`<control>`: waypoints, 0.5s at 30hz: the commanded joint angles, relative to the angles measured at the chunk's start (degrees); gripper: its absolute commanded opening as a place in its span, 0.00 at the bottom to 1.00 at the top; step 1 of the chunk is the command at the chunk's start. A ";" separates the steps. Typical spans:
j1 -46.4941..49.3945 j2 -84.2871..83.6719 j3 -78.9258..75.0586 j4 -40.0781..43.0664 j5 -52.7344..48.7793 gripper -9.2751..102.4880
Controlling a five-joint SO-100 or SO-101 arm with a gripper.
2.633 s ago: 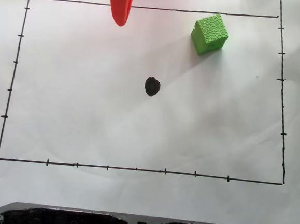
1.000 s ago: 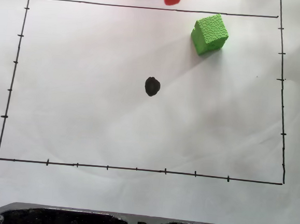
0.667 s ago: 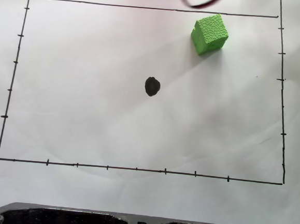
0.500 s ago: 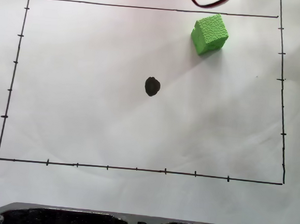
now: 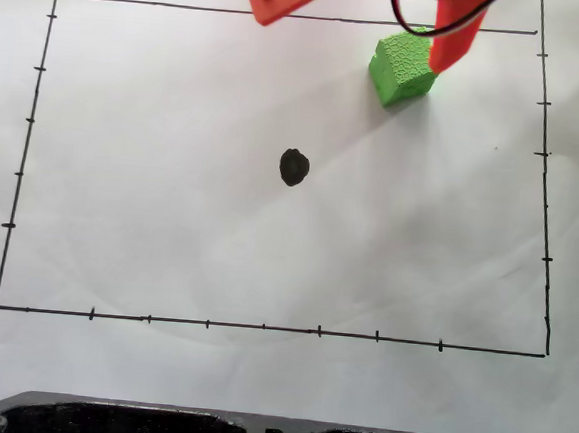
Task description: Grasp the colored block, Place it on the black dot, and then return the arm to the default position.
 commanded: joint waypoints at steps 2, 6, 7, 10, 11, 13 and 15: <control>-0.97 -0.26 -0.35 -0.26 0.00 0.35; -1.05 -2.29 1.67 -1.23 0.18 0.35; -1.05 -2.64 2.20 -1.85 -0.09 0.34; -0.35 -3.08 2.99 -2.20 -0.79 0.35; 0.09 -3.34 3.25 -2.37 -1.14 0.35; 0.97 -3.60 4.13 -3.43 -2.55 0.35; 1.49 -4.48 4.66 -4.75 -3.78 0.36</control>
